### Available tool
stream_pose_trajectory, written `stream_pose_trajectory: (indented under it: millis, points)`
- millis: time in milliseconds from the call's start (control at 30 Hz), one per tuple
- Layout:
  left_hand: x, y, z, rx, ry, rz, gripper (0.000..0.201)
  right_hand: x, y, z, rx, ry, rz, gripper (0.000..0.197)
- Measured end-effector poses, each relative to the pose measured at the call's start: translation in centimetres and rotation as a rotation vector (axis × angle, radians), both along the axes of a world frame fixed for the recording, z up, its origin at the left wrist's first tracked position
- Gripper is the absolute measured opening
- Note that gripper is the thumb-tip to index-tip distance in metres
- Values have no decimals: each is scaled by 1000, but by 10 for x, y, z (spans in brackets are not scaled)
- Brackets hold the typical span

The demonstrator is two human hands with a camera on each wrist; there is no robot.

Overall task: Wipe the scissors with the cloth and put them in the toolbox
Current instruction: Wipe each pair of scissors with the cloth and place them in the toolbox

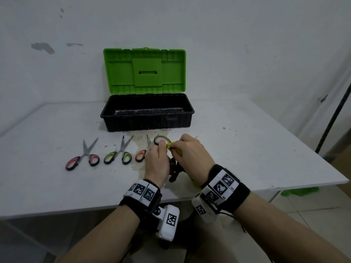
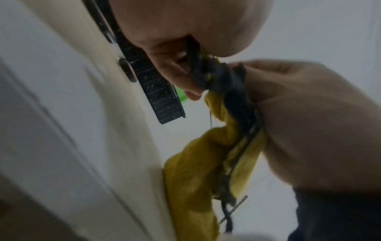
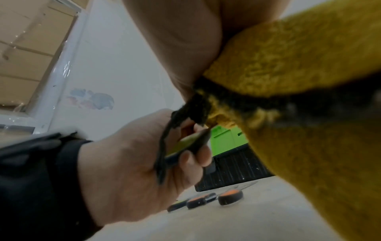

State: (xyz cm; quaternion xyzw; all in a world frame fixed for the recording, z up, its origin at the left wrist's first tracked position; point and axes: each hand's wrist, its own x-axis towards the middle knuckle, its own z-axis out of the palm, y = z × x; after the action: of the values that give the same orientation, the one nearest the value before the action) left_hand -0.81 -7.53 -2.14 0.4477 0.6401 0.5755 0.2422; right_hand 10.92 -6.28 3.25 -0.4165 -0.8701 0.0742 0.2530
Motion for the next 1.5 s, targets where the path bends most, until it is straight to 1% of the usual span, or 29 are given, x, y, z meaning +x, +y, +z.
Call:
stream_pose_trajectory:
  millis: [133, 233, 333, 367, 467, 533, 600, 700, 767, 867, 933, 1033, 1100, 1167, 1300, 1400, 1500]
  points:
    - [1, -7, 6, 7, -15, 9, 50, 11, 1, 0, -12, -15, 21, 21]
    - [3, -8, 8, -15, -103, -18, 48, 16, 3, 6, 10, 24, -9, 20]
    - [6, -6, 8, 2, -15, -1, 52, 14, 2, 4, 38, 43, -6, 20]
    - [6, -5, 9, 3, -23, 7, 53, 13, 0, 1, 34, 36, 9, 20]
    - [3, -4, 14, -21, -101, 14, 51, 13, -8, -8, -2, 18, 73, 17]
    - [2, -4, 18, -20, -134, 9, 49, 16, -9, -8, 6, 63, 74, 15]
    - [2, -3, 19, -8, -99, 13, 47, 15, -6, -6, 41, 119, 62, 15]
    - [3, -3, 16, 11, -47, 18, 49, 9, -4, -6, 45, 104, 66, 14]
    - [4, -5, 14, -14, -114, 5, 49, 10, 0, -9, 34, 108, 40, 15]
    - [2, -6, 15, -45, -191, -6, 43, 19, 12, -7, 0, 126, -61, 18]
    - [1, -7, 16, -47, -185, -4, 40, 24, 17, -5, -4, 154, -91, 18]
    - [1, -5, 16, -30, -162, -3, 42, 19, 9, -4, 36, 162, -23, 16]
    - [3, -2, 15, -15, -88, 9, 47, 12, 2, -8, 46, 138, 36, 14]
    - [4, -1, 14, -16, -41, 29, 50, 9, 2, -15, 61, 130, 47, 14]
    - [5, -5, 14, -49, -184, -8, 45, 16, 7, -20, 59, 129, 7, 16]
    - [5, -7, 18, -39, -199, -22, 43, 20, 10, -17, 44, 139, -35, 18]
    - [0, -3, 16, -38, -211, -2, 42, 29, 20, -12, -4, 113, -114, 21]
